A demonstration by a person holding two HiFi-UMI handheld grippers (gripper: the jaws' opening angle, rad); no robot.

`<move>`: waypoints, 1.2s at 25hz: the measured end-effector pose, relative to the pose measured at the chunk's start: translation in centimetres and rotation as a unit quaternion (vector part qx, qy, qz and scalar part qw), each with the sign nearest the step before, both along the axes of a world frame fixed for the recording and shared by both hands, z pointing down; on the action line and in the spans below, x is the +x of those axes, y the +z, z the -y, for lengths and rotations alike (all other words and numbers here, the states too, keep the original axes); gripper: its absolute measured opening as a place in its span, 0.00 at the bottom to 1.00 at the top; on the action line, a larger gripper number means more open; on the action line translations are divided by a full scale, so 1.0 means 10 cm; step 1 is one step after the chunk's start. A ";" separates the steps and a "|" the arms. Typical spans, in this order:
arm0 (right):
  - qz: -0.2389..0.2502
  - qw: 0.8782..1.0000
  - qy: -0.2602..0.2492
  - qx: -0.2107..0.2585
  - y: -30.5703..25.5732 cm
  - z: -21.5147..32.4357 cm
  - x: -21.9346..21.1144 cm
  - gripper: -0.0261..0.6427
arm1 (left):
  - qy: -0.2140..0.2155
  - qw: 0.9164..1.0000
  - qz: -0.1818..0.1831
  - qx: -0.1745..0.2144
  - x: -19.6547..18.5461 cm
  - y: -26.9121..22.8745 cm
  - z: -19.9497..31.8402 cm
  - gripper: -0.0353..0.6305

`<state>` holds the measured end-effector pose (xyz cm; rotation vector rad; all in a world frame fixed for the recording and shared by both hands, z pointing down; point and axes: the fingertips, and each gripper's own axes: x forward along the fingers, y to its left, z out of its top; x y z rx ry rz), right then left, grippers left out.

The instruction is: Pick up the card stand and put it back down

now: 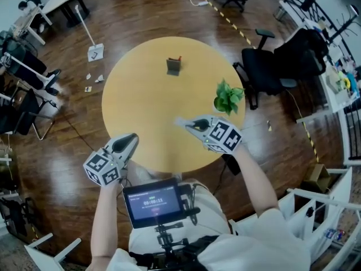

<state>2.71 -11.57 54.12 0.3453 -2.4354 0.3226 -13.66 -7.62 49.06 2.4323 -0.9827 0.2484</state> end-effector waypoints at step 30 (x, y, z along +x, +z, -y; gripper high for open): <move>-0.038 0.997 -0.035 -0.058 1.73 0.10 -0.21 0.08 | -0.019 0.997 0.031 -0.062 -0.13 0.69 0.03 0.09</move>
